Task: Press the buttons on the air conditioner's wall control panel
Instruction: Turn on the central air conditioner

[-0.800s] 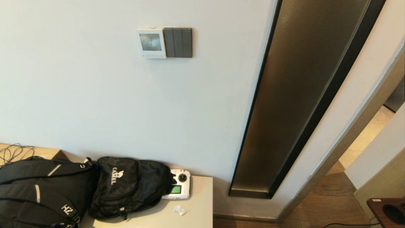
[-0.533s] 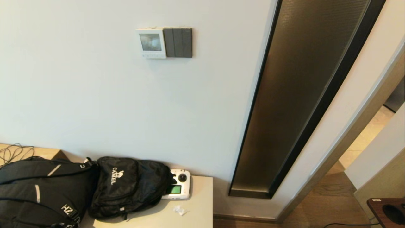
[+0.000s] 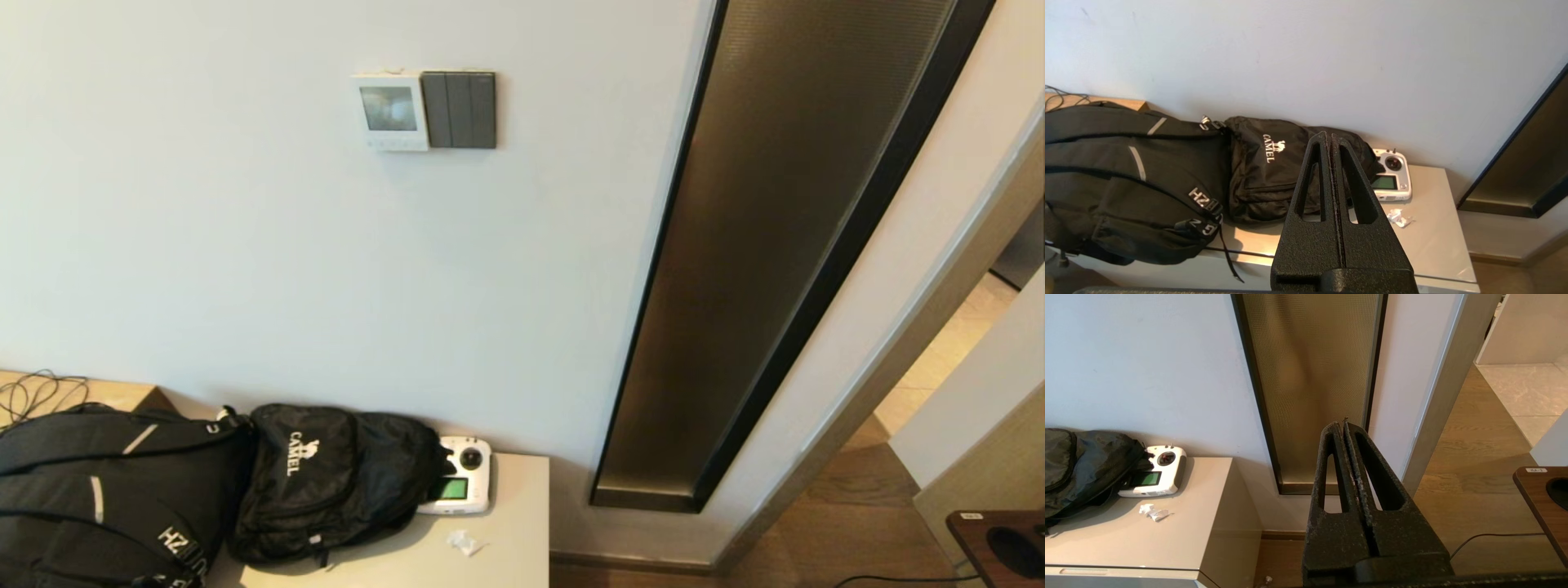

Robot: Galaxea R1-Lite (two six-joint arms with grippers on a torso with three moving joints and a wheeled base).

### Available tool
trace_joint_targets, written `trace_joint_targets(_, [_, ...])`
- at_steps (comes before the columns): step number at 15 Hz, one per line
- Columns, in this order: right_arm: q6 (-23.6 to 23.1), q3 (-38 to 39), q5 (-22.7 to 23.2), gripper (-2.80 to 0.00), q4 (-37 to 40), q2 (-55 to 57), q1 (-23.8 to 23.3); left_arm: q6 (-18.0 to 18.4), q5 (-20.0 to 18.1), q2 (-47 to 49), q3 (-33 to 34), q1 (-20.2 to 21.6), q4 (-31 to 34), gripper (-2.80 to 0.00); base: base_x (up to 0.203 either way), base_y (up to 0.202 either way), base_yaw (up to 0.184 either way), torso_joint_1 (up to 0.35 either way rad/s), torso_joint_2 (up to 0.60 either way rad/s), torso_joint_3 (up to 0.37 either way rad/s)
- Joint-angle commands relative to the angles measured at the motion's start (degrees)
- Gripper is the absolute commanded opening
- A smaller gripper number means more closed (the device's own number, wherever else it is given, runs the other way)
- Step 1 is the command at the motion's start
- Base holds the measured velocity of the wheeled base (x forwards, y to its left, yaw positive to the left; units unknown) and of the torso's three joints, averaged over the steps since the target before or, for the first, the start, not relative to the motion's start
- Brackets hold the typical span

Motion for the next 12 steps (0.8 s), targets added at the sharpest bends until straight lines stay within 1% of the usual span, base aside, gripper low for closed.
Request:
trace_joint_targets(1, [-0.1, 0.0, 0.0, -2.80, -0.1, 0.1, 0.0, 0.3, 0.0, -0.1, 0.0, 0.0, 0.0, -2.80, 0.000, 0.000, 0.000, 0.000, 0.00, 0.000])
trace_joint_targets(3, [-0.1, 0.1, 0.1, -2.80, -0.1, 0.1, 0.0, 1.0, 0.0, -0.1, -0.7, 0.0, 0.1, -2.80, 0.000, 0.000, 0.000, 0.000, 0.00, 0.000])
trace_joint_targets(5, [-0.1, 0.1, 0.0, -2.80, 0.0, 0.1, 0.0, 0.6, -0.4, 0.4, -5.6, 0.0, 1.1, -2.80, 0.000, 0.000, 0.000, 0.000, 0.00, 0.000])
trace_joint_targets(6, [-0.1, 0.1, 0.1, -2.80, 0.0, 0.1, 0.0, 0.6, -1.2, 1.6, -8.2, 0.0, 1.8, -2.80, 0.000, 0.000, 0.000, 0.000, 0.00, 0.000])
trace_joint_targets(8, [-0.1, 0.1, 0.1, -2.80, 0.0, 0.1, 0.0, 0.5, -3.8, 7.9, -13.7, 0.0, 2.1, -2.80, 0.000, 0.000, 0.000, 0.000, 0.00, 0.000])
trace_joint_targets(10, [-0.1, 0.1, 0.1, -2.80, 0.0, 0.1, 0.0, 0.3, -5.8, 15.6, -20.9, -0.5, 1.6, -2.80, 0.000, 0.000, 0.000, 0.000, 0.00, 0.000])
trace_joint_targets(12, [-0.1, 0.1, 0.1, -2.80, 0.0, 0.1, 0.0, -0.2, -7.4, 24.1, -26.7, -1.0, -0.6, -2.80, 0.000, 0.000, 0.000, 0.000, 0.00, 0.000])
